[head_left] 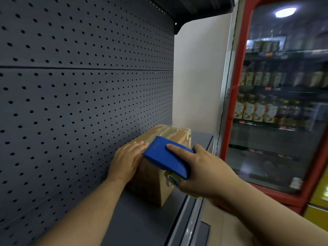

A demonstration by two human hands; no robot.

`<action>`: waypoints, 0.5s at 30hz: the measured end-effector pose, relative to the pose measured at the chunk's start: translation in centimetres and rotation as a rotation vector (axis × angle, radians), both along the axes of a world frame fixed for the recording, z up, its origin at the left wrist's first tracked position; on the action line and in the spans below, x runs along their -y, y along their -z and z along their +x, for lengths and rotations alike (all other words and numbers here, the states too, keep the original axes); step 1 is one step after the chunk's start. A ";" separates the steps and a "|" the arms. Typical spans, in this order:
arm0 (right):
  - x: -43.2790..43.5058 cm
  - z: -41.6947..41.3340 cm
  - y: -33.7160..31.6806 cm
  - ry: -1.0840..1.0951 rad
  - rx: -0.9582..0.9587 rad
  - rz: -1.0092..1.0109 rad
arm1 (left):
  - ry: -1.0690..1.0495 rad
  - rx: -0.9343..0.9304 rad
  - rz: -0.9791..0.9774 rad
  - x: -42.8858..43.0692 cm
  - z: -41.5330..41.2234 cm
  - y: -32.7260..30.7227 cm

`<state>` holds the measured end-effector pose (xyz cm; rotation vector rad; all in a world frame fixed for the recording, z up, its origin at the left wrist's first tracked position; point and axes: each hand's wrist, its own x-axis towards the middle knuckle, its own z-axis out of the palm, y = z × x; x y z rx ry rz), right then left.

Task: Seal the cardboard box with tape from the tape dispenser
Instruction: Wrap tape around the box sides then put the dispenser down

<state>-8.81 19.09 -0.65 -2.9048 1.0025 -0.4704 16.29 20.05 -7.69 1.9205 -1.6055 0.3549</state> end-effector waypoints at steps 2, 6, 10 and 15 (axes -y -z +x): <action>0.2 -0.2 0.1 -0.001 -0.006 0.014 | 0.005 -0.026 -0.009 0.0 -0.1 0.0; 0.2 -0.6 0.8 -0.025 -0.002 0.076 | 0.002 -0.055 -0.003 -0.3 -0.3 -0.3; 0.3 -2.1 1.4 -0.055 0.022 0.066 | -0.024 -0.036 0.046 -0.5 -0.5 -0.5; 0.2 -5.5 2.7 -0.077 0.056 0.065 | -0.028 -0.010 0.096 -1.0 -0.7 -1.1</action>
